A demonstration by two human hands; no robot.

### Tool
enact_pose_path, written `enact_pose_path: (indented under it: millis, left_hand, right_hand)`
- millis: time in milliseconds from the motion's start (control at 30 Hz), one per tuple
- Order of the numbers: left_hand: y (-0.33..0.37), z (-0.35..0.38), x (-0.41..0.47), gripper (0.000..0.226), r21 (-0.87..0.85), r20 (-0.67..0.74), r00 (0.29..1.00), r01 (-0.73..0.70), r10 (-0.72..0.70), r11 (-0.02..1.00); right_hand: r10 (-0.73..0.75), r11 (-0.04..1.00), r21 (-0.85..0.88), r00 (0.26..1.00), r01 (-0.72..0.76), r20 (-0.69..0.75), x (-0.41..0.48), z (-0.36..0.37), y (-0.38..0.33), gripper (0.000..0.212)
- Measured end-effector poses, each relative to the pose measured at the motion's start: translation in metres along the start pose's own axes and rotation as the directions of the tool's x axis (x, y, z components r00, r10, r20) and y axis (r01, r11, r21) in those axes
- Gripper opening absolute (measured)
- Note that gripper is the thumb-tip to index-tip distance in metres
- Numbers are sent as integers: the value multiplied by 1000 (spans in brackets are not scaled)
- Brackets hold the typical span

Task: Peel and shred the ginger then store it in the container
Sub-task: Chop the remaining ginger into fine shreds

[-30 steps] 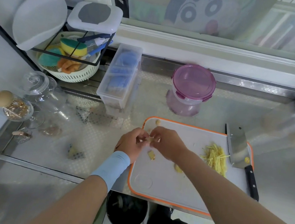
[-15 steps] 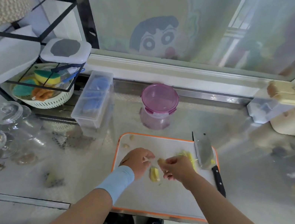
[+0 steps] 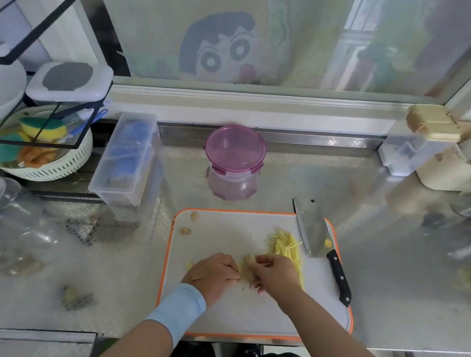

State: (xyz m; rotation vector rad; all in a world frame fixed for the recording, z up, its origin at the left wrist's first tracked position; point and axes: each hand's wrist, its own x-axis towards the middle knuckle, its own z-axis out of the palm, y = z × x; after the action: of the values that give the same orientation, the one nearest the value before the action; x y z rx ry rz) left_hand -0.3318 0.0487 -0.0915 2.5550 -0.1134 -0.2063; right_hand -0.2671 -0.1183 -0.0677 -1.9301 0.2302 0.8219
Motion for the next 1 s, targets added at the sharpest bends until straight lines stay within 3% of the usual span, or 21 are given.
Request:
enact_pose_path:
  millis: [233,467,633,767,1000]
  left_hand:
    - [1,6,2,16,-21,-75,997,23,-25,1000]
    - [-1,5,6,14,-41,-97,995,17,-21,999]
    - [-3,4,6,12,-81,-100,994,31,-39,996]
    - [-5,4,9,7,-76,-83,995,46,-52,996]
    - [-8,1,12,12,43,-40,997,-71,73,997]
  right_hand:
    - [-67,966,-247,996,77,50,-1,-1,-3,17]
    - [-47,975,-215,999,50,16,0,5,-7,20]
    - [-116,886,-453,993,103,-2,-1,2,-8,34]
    - [-174,840,-516,984,171,44,-1,2,-10,19]
    - [-194,771,-610,980,182,48,2,4,-11,22]
